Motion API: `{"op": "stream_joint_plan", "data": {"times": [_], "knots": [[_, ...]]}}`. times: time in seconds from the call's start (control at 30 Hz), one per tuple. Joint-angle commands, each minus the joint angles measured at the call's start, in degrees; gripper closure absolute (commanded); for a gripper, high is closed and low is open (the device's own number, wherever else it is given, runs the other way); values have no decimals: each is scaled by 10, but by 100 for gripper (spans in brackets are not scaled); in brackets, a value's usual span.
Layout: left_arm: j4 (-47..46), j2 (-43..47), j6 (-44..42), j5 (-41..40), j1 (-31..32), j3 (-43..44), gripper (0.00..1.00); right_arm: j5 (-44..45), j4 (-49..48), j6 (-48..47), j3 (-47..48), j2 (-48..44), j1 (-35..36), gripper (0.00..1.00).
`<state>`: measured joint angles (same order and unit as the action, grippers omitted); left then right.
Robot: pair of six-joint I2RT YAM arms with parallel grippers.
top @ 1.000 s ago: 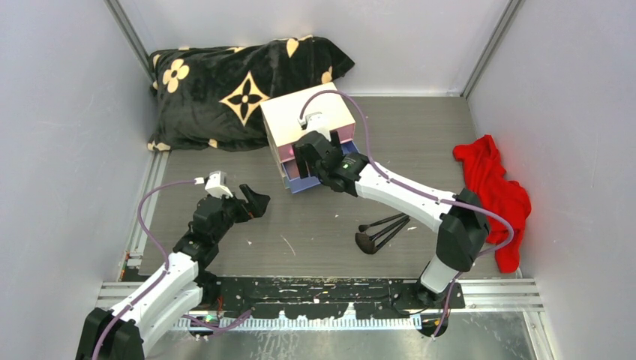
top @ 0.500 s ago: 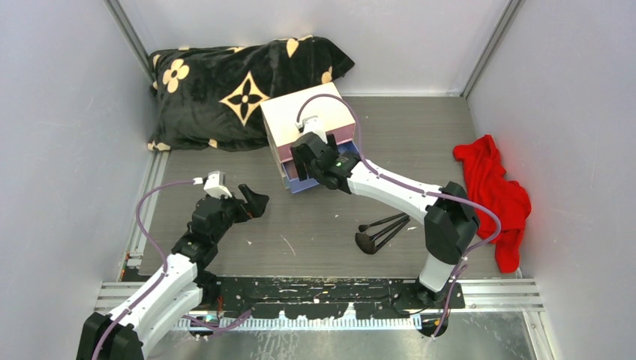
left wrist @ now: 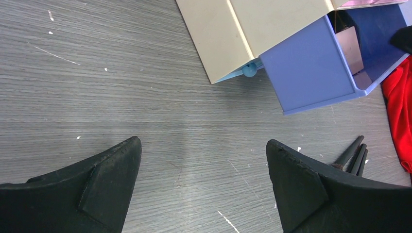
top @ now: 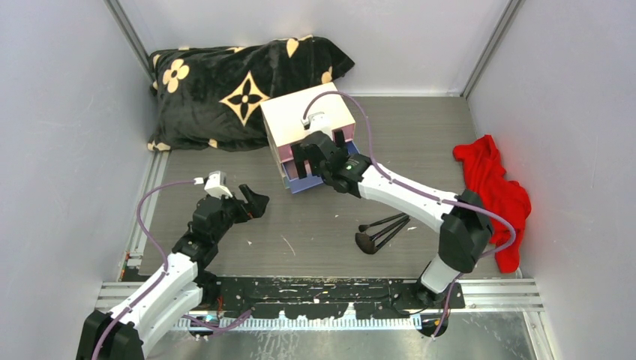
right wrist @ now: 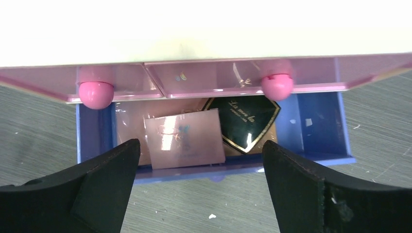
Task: Organize the makeup
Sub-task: Place the makeup in the drawer.
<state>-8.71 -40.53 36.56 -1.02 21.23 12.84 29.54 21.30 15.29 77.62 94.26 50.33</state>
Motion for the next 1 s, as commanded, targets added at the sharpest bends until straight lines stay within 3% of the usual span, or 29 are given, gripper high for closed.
{"op": "stream_joint_plan", "data": {"times": [0.0,0.13,0.27,0.4,0.47,0.97], "knots": [[-20,-2,-13,-5,-4,20,0,24,-36,-8,-15,-80,-1,0],[-23,-10,-14,-3,-5,20,0,35,-44,-10,-62,-135,-2,0],[-27,-19,-15,-3,-5,21,0,24,-47,-2,-115,-175,-1,19],[-26,-25,-22,-5,-5,24,0,14,-54,16,-178,-203,-1,80],[-23,-26,-25,-7,-4,27,0,3,-65,17,-206,-213,-1,95],[-13,-25,-27,-3,-4,30,0,5,-170,-5,-223,-144,-31,99]]}}
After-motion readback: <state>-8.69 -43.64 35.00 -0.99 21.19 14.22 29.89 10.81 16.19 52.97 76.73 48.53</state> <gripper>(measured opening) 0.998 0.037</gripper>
